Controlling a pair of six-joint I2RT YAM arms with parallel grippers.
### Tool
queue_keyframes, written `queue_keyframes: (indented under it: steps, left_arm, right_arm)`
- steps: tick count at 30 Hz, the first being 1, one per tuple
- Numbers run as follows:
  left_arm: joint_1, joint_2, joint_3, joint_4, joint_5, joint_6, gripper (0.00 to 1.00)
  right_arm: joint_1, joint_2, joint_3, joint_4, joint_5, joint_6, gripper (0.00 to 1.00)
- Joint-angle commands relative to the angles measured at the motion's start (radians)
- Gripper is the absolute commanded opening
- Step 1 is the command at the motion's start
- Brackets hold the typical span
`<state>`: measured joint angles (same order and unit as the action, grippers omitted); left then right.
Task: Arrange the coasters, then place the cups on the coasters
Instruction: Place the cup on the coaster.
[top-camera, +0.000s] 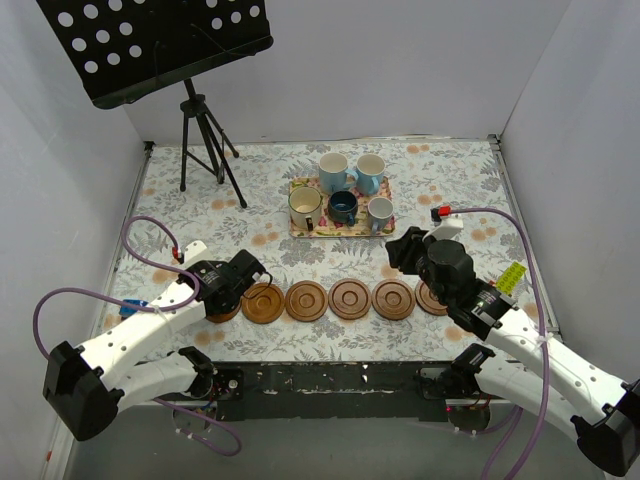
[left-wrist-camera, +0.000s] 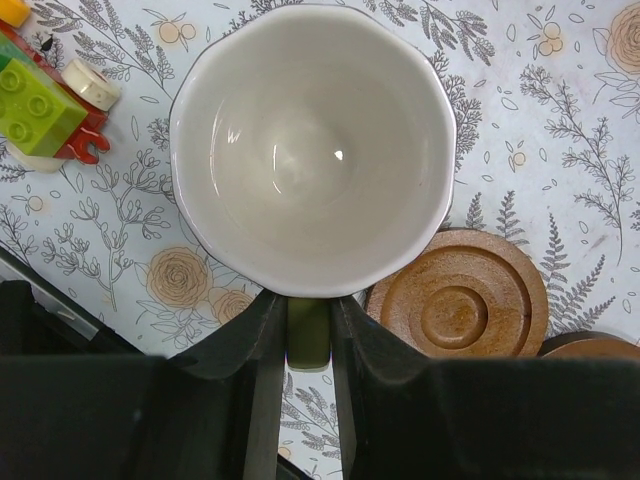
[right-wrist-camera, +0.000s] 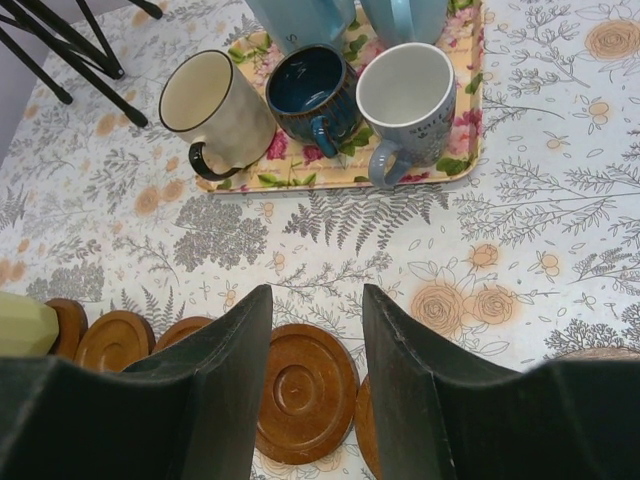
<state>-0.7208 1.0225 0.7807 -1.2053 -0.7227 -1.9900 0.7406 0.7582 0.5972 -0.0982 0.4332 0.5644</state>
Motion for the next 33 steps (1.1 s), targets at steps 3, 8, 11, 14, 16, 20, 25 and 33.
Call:
queue_keyframes:
  steps: [3, 8, 11, 14, 16, 20, 25, 33]
  left_arm:
    - [0.004, -0.013, 0.054, -0.017, 0.009, -0.102, 0.0]
    - [0.004, -0.015, 0.069, -0.026, 0.009, -0.105, 0.0]
    - [0.004, -0.022, 0.068, -0.025, 0.016, -0.107, 0.0]
    - [0.004, -0.021, 0.058, -0.033, 0.014, -0.109, 0.0]
    - [0.004, -0.019, 0.052, -0.04, 0.016, -0.115, 0.0]
    - [0.004, -0.035, 0.049, -0.046, 0.026, -0.125, 0.0]
    - [0.004, -0.038, 0.04, -0.039, 0.035, -0.121, 0.0]
    - [0.001, -0.036, 0.038, -0.06, 0.023, -0.125, 0.0]
  right_arm:
    - [-0.004, -0.008, -0.01, 0.043, -0.004, 0.009, 0.49]
    - [-0.006, -0.011, -0.013, 0.045, -0.004, 0.008, 0.49]
    - [-0.006, -0.008, -0.014, 0.045, -0.007, 0.009, 0.49]
    - [-0.006, -0.008, -0.017, 0.046, -0.007, 0.009, 0.49]
    - [-0.006, -0.005, -0.019, 0.046, -0.007, 0.011, 0.49]
    - [-0.007, -0.007, -0.02, 0.046, -0.008, 0.011, 0.49]
    - [-0.007, -0.002, -0.02, 0.048, -0.008, 0.012, 0.49]
    - [-0.009, -0.002, -0.025, 0.049, -0.011, 0.014, 0.49]
